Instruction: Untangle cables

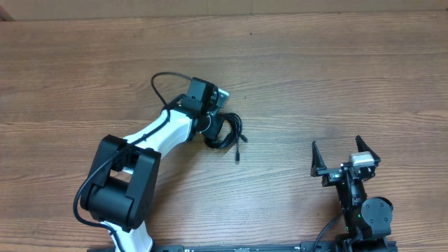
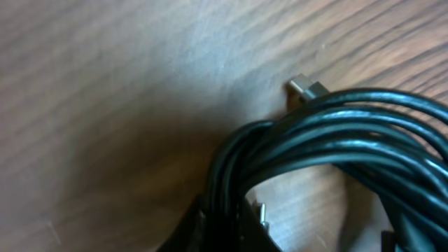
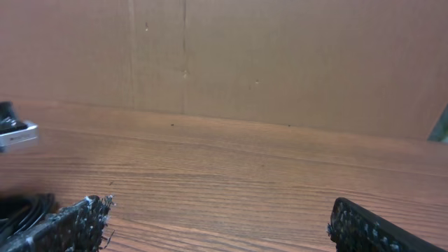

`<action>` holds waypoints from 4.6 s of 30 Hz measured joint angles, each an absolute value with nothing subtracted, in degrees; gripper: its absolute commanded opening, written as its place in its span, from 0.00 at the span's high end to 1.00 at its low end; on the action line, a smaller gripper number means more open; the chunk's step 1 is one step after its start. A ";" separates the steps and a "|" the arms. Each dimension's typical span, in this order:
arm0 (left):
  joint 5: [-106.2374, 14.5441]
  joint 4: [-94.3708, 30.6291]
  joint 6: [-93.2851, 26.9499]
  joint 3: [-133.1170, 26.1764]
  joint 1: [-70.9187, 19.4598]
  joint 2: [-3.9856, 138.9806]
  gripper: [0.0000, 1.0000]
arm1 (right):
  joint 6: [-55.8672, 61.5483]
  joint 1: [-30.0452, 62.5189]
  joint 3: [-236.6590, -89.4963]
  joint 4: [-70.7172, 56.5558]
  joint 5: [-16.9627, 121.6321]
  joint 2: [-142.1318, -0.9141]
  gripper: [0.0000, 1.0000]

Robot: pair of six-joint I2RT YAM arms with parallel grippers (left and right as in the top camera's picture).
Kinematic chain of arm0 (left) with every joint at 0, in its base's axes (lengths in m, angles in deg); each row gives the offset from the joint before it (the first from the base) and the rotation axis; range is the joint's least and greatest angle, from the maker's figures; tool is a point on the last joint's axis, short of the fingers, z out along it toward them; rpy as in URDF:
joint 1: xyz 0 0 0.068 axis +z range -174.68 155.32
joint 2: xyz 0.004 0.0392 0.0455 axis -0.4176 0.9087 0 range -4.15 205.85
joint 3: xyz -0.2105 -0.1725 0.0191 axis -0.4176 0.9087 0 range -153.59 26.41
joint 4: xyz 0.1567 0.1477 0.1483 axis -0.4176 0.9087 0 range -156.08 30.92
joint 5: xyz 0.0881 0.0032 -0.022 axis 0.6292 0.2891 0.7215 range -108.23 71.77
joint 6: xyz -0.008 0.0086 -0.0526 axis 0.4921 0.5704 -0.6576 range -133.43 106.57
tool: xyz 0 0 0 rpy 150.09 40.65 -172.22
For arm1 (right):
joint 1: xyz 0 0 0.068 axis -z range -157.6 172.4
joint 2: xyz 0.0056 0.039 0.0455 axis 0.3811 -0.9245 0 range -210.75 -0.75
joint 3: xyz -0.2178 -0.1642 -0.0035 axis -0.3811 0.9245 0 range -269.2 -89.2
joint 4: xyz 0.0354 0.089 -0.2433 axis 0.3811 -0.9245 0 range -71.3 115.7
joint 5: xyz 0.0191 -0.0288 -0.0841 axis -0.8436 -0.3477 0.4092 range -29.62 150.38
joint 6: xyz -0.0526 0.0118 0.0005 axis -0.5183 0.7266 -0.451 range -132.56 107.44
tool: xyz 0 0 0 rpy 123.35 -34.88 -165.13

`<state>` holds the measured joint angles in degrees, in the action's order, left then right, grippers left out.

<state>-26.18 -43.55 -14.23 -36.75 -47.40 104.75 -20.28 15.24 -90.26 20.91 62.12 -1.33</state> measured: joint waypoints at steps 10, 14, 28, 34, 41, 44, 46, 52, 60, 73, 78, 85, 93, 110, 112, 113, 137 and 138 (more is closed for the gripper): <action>-41.82 -39.55 -37.51 -37.34 -47.29 104.75 0.13 | -20.28 15.24 -90.26 20.95 62.14 -1.33 0.00; -46.98 -40.06 -40.89 -37.82 -47.29 104.58 0.01 | -20.31 15.24 -90.24 20.91 62.09 -1.33 0.00; -45.82 -38.66 -37.62 -37.82 -47.29 104.53 0.43 | -20.33 15.24 -90.26 20.93 62.12 -1.33 0.00; -44.12 -38.64 -36.92 -37.82 -47.31 104.53 0.53 | -20.28 15.24 -90.26 20.91 62.14 -1.33 0.00; -40.03 -40.30 -38.71 -37.76 -49.83 104.53 0.70 | -20.28 15.24 -90.24 20.91 62.12 -1.33 0.00; -37.69 -40.58 -40.09 -37.71 -51.84 104.53 0.86 | -20.31 15.24 -90.26 20.91 62.12 -1.33 0.00; -36.67 -40.80 -40.61 -37.71 -52.69 104.53 0.95 | -20.31 15.24 -90.26 20.93 62.12 -1.33 0.00; -35.55 -40.78 -42.29 -37.71 -52.82 104.51 0.96 | -20.28 15.24 -90.26 20.93 62.12 -1.33 0.00; -34.72 -40.58 -44.02 -37.71 -52.76 104.51 0.96 | -20.31 15.24 -90.26 20.91 62.12 -1.33 0.00; -32.10 -37.91 -54.03 -38.26 -52.78 104.42 0.95 | -20.31 15.24 -90.24 20.91 62.12 -1.33 0.00; -30.33 -34.31 -65.00 -38.61 -52.78 104.01 0.91 | -18.80 15.24 -90.26 20.95 60.24 -1.33 0.00; -29.15 -31.66 -76.39 -38.67 -52.56 103.57 0.16 | 6.49 15.22 -90.26 21.67 51.23 -1.33 0.00; -32.05 -35.88 -71.52 -38.52 -52.34 103.53 0.73 | 34.71 15.22 -90.26 22.09 35.19 -1.33 0.00; -34.52 -36.38 -65.83 -37.97 -52.34 103.86 0.75 | 42.88 15.24 -90.26 22.17 25.20 -12.30 0.03; -34.63 -36.45 -65.64 -37.89 -52.34 104.03 0.88 | 43.54 15.24 -90.26 22.09 25.13 -16.74 0.04; -34.61 -36.36 -65.48 -37.82 -52.34 104.10 0.92 | 43.84 15.24 -90.26 22.13 24.98 -19.03 0.04; -35.62 -37.06 -65.50 -37.78 -52.34 104.12 0.95 | 44.83 15.22 -90.68 50.52 16.22 -57.92 0.35; -35.62 -37.06 -65.50 -37.78 -52.34 104.12 0.96 | 44.63 15.22 -90.72 51.03 16.15 -58.49 0.39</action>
